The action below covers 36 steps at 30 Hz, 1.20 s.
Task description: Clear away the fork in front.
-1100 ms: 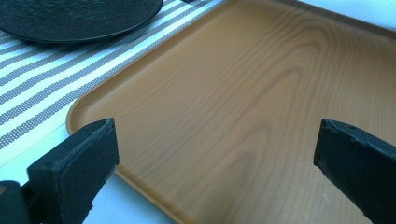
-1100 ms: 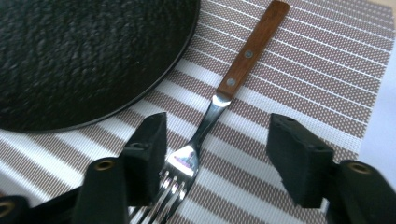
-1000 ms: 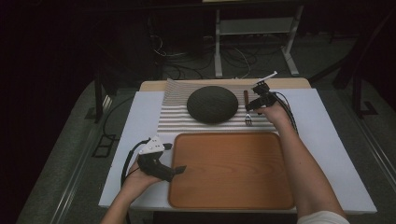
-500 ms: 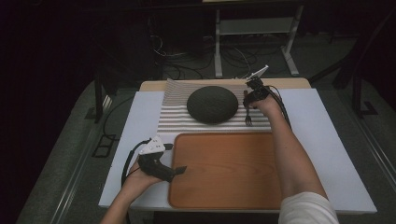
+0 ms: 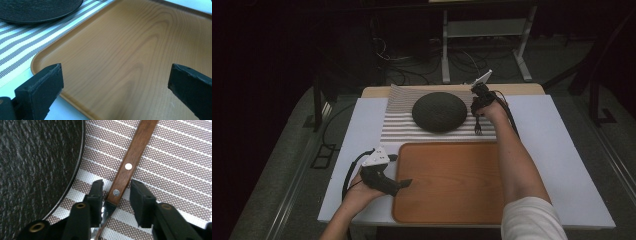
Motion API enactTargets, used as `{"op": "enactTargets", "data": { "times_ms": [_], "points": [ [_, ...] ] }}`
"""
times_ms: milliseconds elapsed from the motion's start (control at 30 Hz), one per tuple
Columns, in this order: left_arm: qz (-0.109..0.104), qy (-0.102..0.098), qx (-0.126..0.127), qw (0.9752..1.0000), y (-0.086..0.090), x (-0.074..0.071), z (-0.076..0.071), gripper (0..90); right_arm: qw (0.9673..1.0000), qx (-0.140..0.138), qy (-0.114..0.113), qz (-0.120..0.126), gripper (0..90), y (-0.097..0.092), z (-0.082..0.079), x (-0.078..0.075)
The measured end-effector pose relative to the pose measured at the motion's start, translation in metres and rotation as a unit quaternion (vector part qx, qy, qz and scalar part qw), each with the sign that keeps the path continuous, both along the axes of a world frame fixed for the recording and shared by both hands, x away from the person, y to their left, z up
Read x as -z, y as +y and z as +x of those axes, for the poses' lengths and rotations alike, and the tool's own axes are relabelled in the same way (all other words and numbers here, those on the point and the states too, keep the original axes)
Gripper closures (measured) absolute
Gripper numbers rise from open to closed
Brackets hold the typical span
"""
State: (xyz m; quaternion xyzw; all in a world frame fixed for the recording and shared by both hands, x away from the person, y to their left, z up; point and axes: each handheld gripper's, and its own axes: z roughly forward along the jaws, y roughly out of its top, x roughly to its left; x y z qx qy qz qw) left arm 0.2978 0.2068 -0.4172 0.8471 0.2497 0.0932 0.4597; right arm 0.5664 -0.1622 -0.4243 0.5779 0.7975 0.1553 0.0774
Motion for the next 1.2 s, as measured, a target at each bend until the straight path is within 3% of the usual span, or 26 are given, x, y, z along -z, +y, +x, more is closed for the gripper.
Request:
{"op": "enactTargets", "data": {
  "times_ms": [400,700,967,1200],
  "points": [
    [0.000,0.000,0.000,1.0000,-0.001,0.000,0.000,0.0,0.9999,-0.004,0.005,-0.015,76.4,0.000,-0.001,0.000],
    [-0.003,-0.005,-0.001,1.0000,0.001,0.000,0.000,1.3,0.9996,-0.020,-0.004,-0.019,76.9,-0.001,-0.003,0.001],
    [-0.005,-0.004,-0.001,1.0000,0.001,-0.001,0.000,1.3,0.9996,-0.021,-0.017,0.009,77.0,-0.010,-0.008,-0.006],
    [-0.005,-0.004,0.000,1.0000,0.001,0.000,0.001,1.3,0.9972,-0.027,-0.053,0.045,77.4,-0.023,-0.022,-0.028]
  ]
}}
